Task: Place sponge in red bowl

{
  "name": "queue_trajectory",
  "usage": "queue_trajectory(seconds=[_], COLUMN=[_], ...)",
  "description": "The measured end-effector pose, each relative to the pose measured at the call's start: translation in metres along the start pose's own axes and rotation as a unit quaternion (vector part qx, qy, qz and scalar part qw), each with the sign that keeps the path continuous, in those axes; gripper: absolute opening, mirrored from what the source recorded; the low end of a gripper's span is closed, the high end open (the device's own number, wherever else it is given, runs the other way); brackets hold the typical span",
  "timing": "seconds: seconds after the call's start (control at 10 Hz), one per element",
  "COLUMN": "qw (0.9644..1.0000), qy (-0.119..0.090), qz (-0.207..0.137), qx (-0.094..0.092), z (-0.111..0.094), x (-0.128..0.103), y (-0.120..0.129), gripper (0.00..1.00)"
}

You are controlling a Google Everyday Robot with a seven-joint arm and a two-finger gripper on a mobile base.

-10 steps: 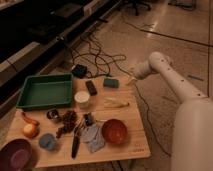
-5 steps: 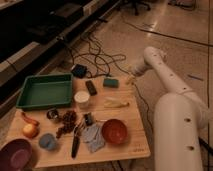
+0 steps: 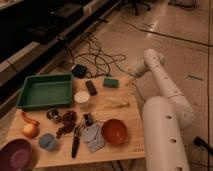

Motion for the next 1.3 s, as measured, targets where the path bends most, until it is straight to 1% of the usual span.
queue_trajectory(seconds=[0.1, 0.3, 0.4, 0.6, 0.7, 0.9, 1.3], qw=[1.0000, 0.9994, 0.9985, 0.9973, 0.9964, 0.9954, 0.9945], qy=[-0.003, -0.014, -0.023, -0.037, -0.048, -0.063, -0.076], qz=[-0.005, -0.025, -0.037, -0.046, -0.049, -0.051, -0.042], qx=[0.003, 0.020, 0.032, 0.044, 0.049, 0.051, 0.058], z=[0.004, 0.011, 0.017, 0.025, 0.030, 0.038, 0.042], x=[-0.001, -0.006, -0.007, -0.003, -0.006, -0.013, -0.016], y=[0.004, 0.011, 0.015, 0.020, 0.022, 0.025, 0.023], gripper=[0.65, 0.65, 0.65, 0.65, 0.65, 0.65, 0.65])
